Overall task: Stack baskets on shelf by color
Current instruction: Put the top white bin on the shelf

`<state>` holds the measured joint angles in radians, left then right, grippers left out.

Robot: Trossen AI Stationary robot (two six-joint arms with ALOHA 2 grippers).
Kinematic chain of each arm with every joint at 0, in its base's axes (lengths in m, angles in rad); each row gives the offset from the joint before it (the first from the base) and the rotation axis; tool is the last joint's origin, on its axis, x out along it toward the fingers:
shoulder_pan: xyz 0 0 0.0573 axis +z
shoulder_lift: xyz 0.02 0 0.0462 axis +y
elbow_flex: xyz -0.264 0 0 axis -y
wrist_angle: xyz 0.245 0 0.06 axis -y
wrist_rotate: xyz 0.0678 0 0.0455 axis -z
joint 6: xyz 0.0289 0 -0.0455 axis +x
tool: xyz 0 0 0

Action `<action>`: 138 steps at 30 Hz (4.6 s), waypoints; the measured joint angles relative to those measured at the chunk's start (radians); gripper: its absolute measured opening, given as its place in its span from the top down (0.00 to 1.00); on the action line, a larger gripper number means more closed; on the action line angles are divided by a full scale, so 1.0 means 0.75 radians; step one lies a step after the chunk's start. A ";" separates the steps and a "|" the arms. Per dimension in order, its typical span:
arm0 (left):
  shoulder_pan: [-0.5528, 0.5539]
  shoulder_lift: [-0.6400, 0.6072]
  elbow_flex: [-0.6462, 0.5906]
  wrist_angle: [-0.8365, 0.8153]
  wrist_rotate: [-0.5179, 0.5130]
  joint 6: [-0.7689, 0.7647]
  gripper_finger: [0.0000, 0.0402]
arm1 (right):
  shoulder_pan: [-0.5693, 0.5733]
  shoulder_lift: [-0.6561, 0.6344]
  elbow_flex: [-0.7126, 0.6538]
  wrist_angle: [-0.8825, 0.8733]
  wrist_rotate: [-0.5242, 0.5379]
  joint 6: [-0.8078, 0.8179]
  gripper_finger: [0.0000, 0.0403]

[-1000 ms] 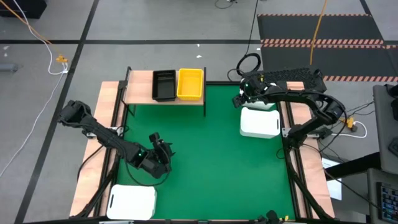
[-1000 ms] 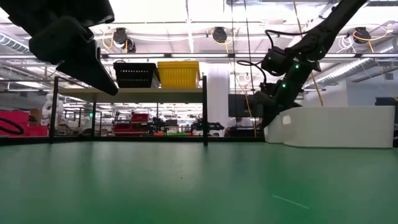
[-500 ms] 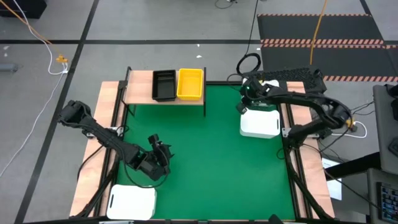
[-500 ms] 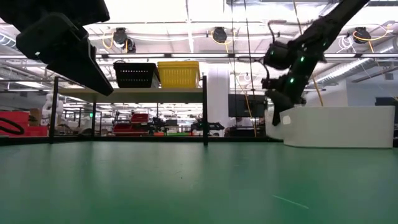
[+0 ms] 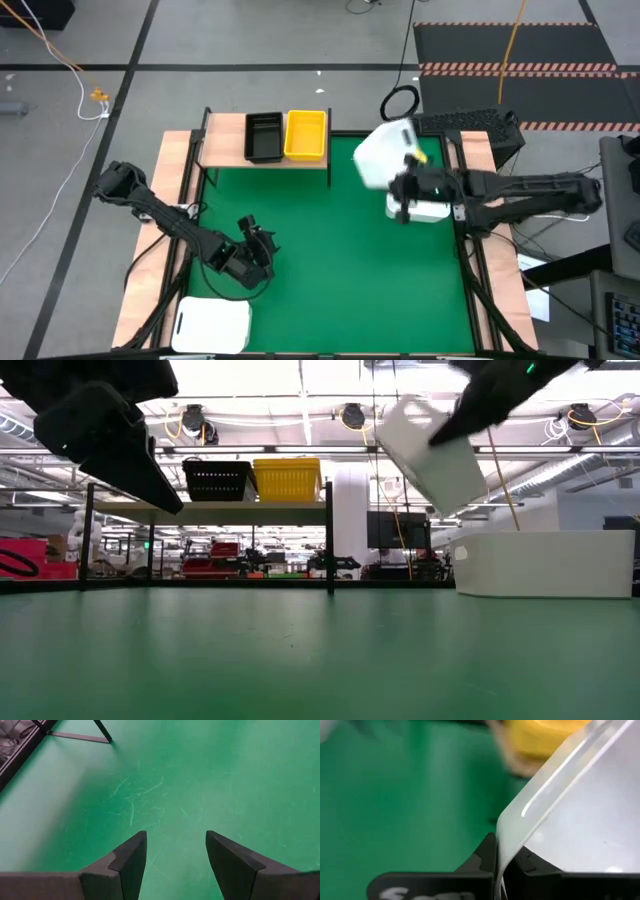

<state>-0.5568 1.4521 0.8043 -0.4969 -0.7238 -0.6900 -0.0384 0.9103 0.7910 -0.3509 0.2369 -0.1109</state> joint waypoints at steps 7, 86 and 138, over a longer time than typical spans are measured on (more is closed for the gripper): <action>-0.003 -0.071 0.010 -0.096 0.125 -0.046 0.48 | 0.501 0.301 0.001 0.340 -0.009 -0.047 1.00; -0.153 -0.271 0.032 -0.213 -0.153 -0.121 0.48 | 0.437 1.647 1.444 -0.338 -0.524 0.412 0.71; -0.306 -0.271 0.031 -0.535 -0.159 -0.583 0.48 | 0.592 1.773 1.848 -0.896 -0.537 0.032 0.71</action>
<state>-0.7860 1.2491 0.8276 -0.8978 -0.8433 -1.1271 0.4056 2.2402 2.1773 -1.0230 -0.1656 -0.0873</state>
